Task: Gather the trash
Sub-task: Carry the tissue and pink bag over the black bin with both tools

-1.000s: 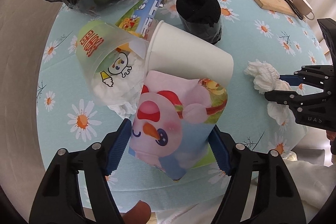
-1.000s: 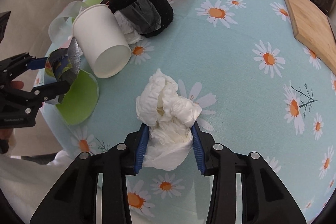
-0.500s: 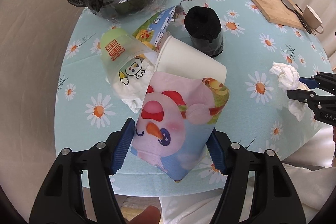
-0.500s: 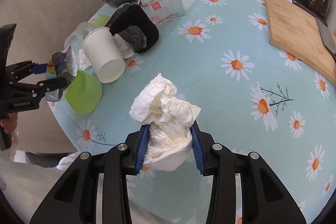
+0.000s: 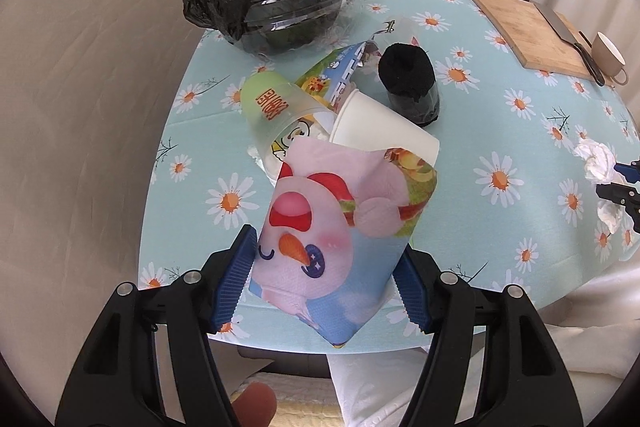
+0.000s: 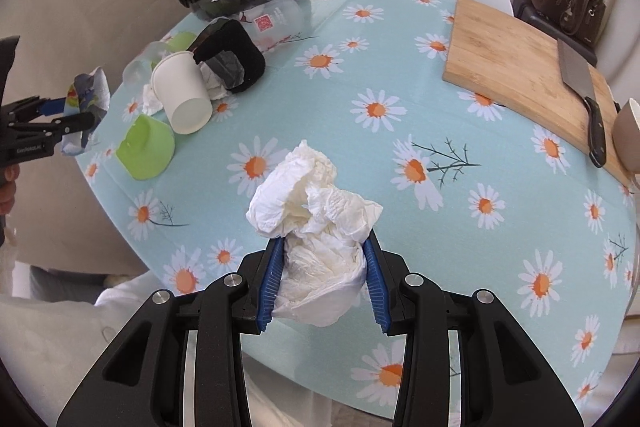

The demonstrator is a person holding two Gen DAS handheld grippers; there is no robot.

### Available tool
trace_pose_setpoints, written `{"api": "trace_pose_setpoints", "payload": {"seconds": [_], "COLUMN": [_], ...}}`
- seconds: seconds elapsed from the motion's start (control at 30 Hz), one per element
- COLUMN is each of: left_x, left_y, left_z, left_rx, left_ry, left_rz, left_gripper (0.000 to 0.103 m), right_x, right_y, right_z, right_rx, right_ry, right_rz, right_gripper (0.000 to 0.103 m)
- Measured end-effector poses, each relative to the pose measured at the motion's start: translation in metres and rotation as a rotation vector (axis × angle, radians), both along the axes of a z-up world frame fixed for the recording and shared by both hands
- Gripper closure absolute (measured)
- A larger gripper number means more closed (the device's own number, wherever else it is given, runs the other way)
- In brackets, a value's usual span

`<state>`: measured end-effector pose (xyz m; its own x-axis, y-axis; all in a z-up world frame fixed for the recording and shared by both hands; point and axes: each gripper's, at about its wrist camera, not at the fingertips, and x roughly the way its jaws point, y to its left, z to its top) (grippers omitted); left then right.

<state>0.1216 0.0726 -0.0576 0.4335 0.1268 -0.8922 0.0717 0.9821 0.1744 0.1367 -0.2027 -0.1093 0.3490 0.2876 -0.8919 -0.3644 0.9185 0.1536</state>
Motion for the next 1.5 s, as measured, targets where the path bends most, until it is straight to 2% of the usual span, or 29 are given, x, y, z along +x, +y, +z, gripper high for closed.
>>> {"api": "trace_pose_setpoints", "payload": {"seconds": [0.4, 0.67, 0.97, 1.1, 1.4, 1.5], "left_x": [0.001, 0.011, 0.043, 0.063, 0.111, 0.128], "left_y": [0.017, 0.037, 0.083, 0.102, 0.131, 0.138], "left_z": [0.018, 0.030, 0.048, 0.056, 0.079, 0.085], "left_rx": [0.025, 0.039, -0.008, 0.006, -0.004, -0.038], "left_ry": [-0.049, -0.089, -0.124, -0.142, -0.193, -0.192], "left_rz": [0.034, -0.003, -0.036, -0.057, -0.135, -0.161], "left_gripper": [0.037, 0.037, 0.036, 0.036, 0.036, 0.036], "right_x": [-0.001, 0.019, 0.053, 0.066, 0.101, 0.116], "right_y": [-0.018, -0.006, 0.039, 0.068, 0.128, 0.144], "right_z": [0.026, 0.052, 0.100, 0.117, 0.140, 0.144], "right_rx": [-0.100, -0.161, -0.189, -0.208, -0.206, -0.177], "right_ry": [-0.068, -0.125, -0.225, -0.261, -0.316, -0.319], "right_rz": [0.008, 0.023, -0.019, -0.018, -0.031, -0.024], "right_gripper": [0.067, 0.067, 0.067, 0.067, 0.067, 0.067]}}
